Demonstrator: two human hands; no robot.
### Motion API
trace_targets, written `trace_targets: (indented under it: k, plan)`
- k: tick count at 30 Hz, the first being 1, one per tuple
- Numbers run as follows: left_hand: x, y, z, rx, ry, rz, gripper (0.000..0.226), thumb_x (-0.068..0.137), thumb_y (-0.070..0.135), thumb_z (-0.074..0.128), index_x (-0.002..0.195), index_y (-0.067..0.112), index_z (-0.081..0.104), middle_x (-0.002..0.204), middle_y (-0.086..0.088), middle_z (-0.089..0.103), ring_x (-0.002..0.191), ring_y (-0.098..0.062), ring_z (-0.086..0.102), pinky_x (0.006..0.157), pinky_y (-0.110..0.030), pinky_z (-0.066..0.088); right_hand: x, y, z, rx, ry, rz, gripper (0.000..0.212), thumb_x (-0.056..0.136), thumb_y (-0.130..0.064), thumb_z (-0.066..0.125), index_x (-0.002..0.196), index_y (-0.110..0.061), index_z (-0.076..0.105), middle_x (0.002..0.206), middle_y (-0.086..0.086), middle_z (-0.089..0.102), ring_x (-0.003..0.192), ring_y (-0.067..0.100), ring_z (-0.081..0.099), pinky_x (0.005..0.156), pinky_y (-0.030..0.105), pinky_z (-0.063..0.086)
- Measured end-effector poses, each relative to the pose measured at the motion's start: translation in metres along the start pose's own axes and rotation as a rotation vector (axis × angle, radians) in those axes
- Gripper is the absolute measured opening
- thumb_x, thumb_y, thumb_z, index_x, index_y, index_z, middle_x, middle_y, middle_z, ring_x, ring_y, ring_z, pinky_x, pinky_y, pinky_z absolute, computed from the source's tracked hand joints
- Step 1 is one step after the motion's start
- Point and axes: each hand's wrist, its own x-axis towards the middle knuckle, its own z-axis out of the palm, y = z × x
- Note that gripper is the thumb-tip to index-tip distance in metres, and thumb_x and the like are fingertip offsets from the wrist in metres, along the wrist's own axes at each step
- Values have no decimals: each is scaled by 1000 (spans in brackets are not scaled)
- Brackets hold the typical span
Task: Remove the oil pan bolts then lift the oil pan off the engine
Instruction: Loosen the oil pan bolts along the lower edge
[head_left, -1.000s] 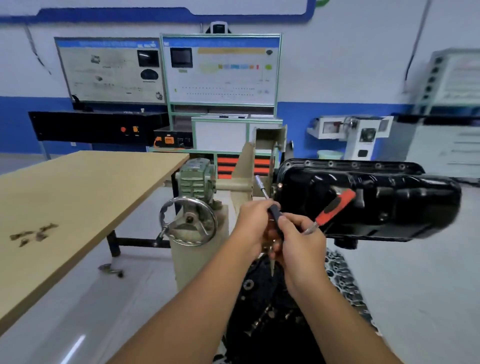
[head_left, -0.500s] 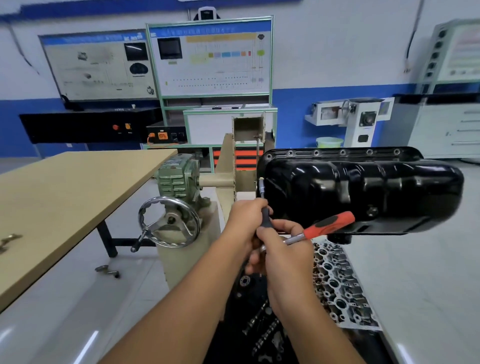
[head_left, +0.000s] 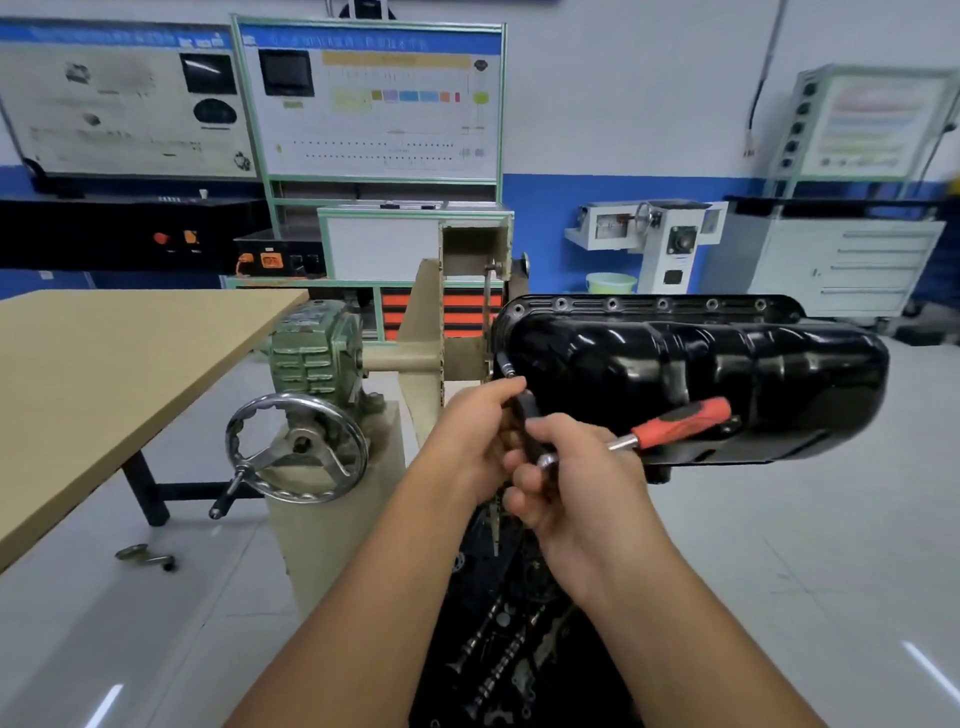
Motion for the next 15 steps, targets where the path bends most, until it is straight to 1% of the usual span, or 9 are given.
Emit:
trace_targets:
  k: [2,3,4,5,7,9,12,13,15]
  plan:
    - [1,-2,0,-33,-6,8,37,99,31,60,67,13,61,55,-4,55,39,-17,52,42,-23,42,2,0,-4,-463,23,-194,19,86,-3,64,101,-7,54,57,13,61,34,22,51,37,29,45]
    - [1,-2,-1,-47,-2,14,34,100,29,59,70,12,59,57,-4,56,43,-18,55,46,-25,45,2,0,-4,-701,31,-301,23,82,-7,67,98,-18,56,56,8,64,35,22,56,36,29,47]
    - [2,-2,-3,-61,4,19,34,101,27,59,70,12,58,58,-5,58,46,-19,58,48,-25,48,3,1,-4,-919,38,-417,26,79,-13,71,91,-30,56,58,1,65,38,17,60,36,26,47]
    - [4,-3,-5,-69,12,21,35,101,26,59,69,12,58,60,-6,58,48,-19,59,48,-24,50,3,3,-3,-1107,35,-518,26,76,-20,76,87,-33,56,61,-7,66,44,11,63,39,20,47]
    - [6,-1,-10,-82,16,11,35,102,24,59,69,12,58,64,-7,58,51,-19,57,49,-23,50,3,9,1,-1225,19,-586,27,74,-35,81,85,-34,56,67,-18,66,50,6,63,41,14,42]
    - [7,1,-13,-82,35,4,35,102,26,58,70,11,59,59,-6,57,48,-18,55,48,-23,47,1,14,4,-845,34,-399,24,81,-38,80,89,-35,58,57,-5,63,37,12,55,34,25,40]
    - [8,0,-11,-107,47,40,35,102,26,60,71,10,62,53,-5,58,42,-16,56,45,-23,48,-8,19,3,-45,-47,106,13,91,-35,71,90,-22,70,66,9,58,35,14,42,35,21,34]
    - [7,0,-8,-110,45,50,34,103,26,58,73,10,61,52,-6,58,40,-16,55,43,-21,46,-11,21,1,82,-71,199,17,90,-35,69,87,-19,75,69,11,58,36,12,40,34,20,33]
    - [5,0,0,-122,48,57,34,104,24,55,74,9,57,49,-6,54,36,-15,51,40,-18,42,-11,24,-2,20,-73,177,19,91,-33,69,94,-15,72,67,14,61,35,14,39,35,21,33]
